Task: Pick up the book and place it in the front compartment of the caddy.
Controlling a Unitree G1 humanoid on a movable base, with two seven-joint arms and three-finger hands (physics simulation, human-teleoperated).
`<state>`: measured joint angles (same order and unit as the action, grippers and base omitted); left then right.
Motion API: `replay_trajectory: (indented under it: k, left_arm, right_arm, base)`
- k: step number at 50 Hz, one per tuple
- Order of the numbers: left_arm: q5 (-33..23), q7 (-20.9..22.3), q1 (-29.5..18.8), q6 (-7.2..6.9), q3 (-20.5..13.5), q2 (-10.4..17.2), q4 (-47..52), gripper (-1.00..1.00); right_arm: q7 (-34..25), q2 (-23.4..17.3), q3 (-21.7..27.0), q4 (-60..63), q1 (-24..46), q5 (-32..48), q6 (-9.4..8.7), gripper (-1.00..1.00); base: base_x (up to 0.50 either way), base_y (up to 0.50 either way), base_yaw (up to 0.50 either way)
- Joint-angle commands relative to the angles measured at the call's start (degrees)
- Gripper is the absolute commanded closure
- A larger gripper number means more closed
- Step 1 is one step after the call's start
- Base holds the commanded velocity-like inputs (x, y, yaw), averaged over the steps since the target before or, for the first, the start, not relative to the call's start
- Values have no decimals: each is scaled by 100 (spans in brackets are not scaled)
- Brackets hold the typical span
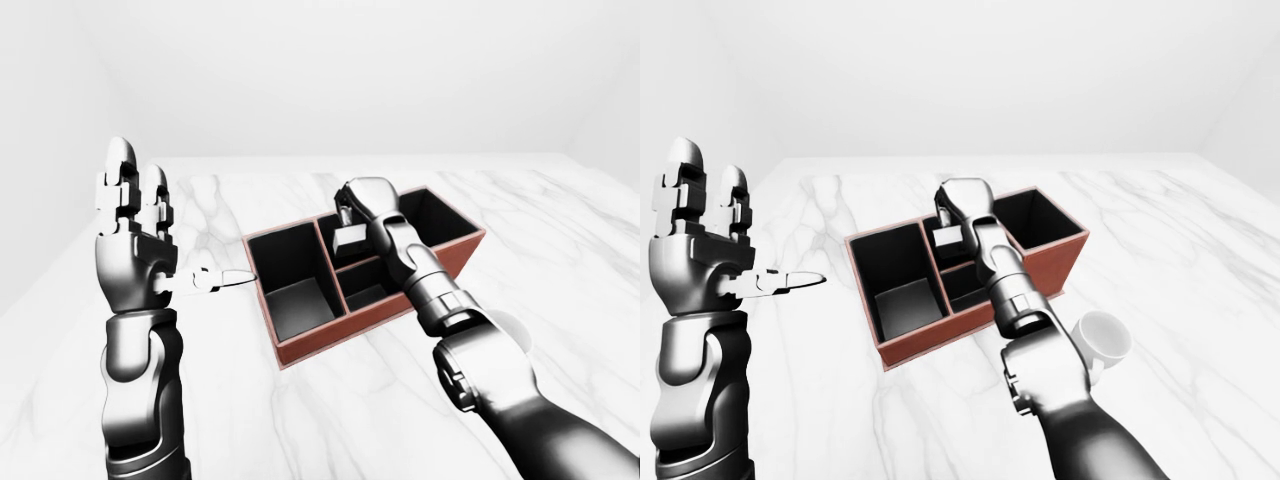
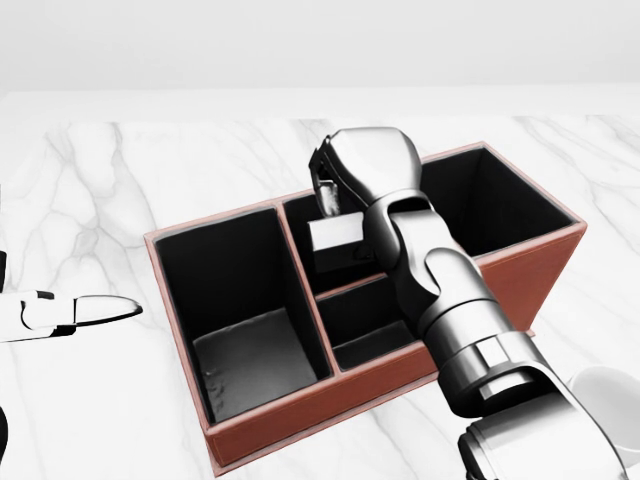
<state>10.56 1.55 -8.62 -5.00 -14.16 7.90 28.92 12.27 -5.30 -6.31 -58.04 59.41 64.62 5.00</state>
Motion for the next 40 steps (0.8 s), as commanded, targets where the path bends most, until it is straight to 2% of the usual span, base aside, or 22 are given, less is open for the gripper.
replay_trajectory:
  k: [1, 40]
  left_arm:
    - [2, -6, 7, 0, 5, 0, 10, -100]
    - [20, -20, -22, 0, -13, 13, -13, -100]
  right_arm:
    - [272, 22, 56, 50, 56, 173, 0, 100]
    - [774, 91, -33, -443, 73, 456, 0, 100]
  base:
    - [0, 0, 0]
    - [0, 0, 0]
